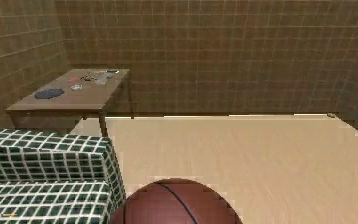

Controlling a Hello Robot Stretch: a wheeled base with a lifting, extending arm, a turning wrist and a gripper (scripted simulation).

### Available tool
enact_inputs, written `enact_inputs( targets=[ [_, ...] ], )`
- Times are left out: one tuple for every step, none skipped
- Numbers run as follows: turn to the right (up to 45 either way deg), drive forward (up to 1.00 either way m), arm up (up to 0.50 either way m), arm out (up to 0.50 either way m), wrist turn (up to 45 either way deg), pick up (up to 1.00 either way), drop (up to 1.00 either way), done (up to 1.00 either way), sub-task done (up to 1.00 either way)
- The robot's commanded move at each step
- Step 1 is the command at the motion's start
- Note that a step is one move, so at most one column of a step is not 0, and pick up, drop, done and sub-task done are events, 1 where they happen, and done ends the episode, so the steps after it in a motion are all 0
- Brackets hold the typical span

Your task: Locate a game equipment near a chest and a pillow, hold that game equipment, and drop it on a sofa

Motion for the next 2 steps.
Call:
enact_inputs(
  targets=[
    [-45.0, 0.00, 0.00, 0.00, 0.0, 0.00, 0.00, 0.00, 0.00],
    [-45.0, 0.00, 0.00, 0.00, 0.0, 0.00, 0.00, 0.00, 0.00]
  ],
)
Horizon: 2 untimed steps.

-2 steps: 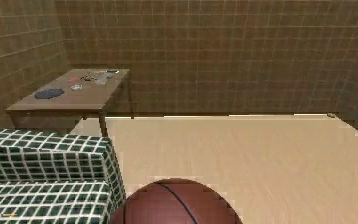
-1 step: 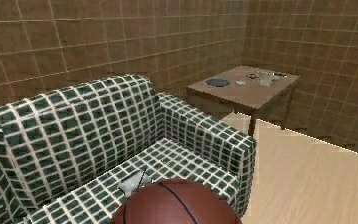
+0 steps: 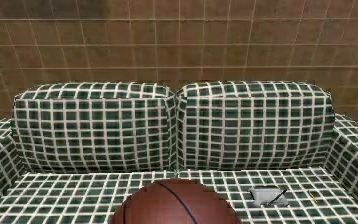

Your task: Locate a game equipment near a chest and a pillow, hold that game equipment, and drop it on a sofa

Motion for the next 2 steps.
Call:
enact_inputs(
  targets=[
    [-45.0, 0.00, 0.00, 0.00, 0.0, 0.00, 0.00, 0.00, 0.00],
    [-39.0, 0.00, 0.00, 0.00, 0.0, 0.00, 0.00, 0.00, 0.00]
  ],
)
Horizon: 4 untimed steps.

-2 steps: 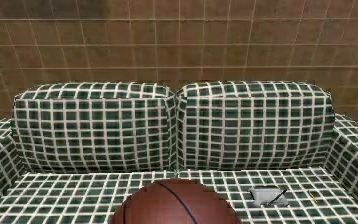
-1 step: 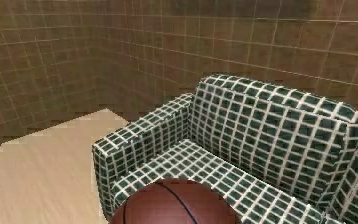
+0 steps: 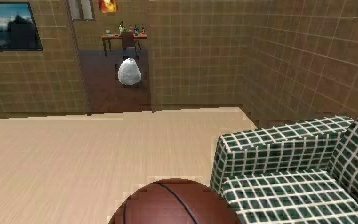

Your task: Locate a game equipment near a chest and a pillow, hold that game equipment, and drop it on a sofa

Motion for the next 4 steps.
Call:
enact_inputs(
  targets=[
    [0.0, 1.00, 0.00, 0.00, 0.0, 0.00, 0.00, 0.00, 0.00],
    [0.0, 0.30, 0.00, 0.00, 0.0, 0.00, 0.00, 0.00, 0.00],
    [36.0, 0.00, 0.00, 0.00, 0.0, 0.00, 0.00, 0.00, 0.00],
    [0.0, 0.15, 0.00, 0.00, 0.0, 0.00, 0.00, 0.00, 0.00]
  ],
)
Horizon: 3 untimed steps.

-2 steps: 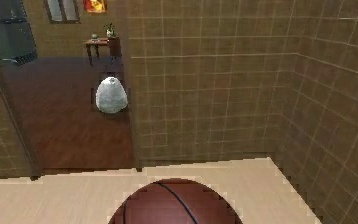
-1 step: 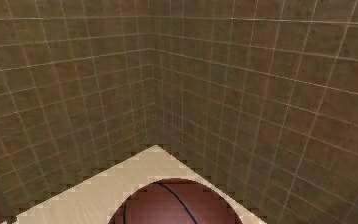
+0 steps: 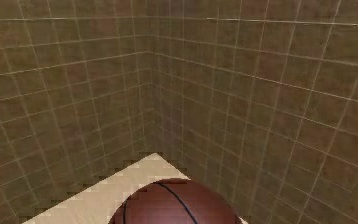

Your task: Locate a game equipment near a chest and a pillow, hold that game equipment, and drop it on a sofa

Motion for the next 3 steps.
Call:
enact_inputs(
  targets=[
    [39.0, 0.00, 0.00, 0.00, 0.0, 0.00, 0.00, 0.00, 0.00],
    [0.0, 0.55, 0.00, 0.00, 0.0, 0.00, 0.00, 0.00, 0.00],
    [6.0, 0.00, 0.00, 0.00, 0.0, 0.00, 0.00, 0.00, 0.00]
  ],
)
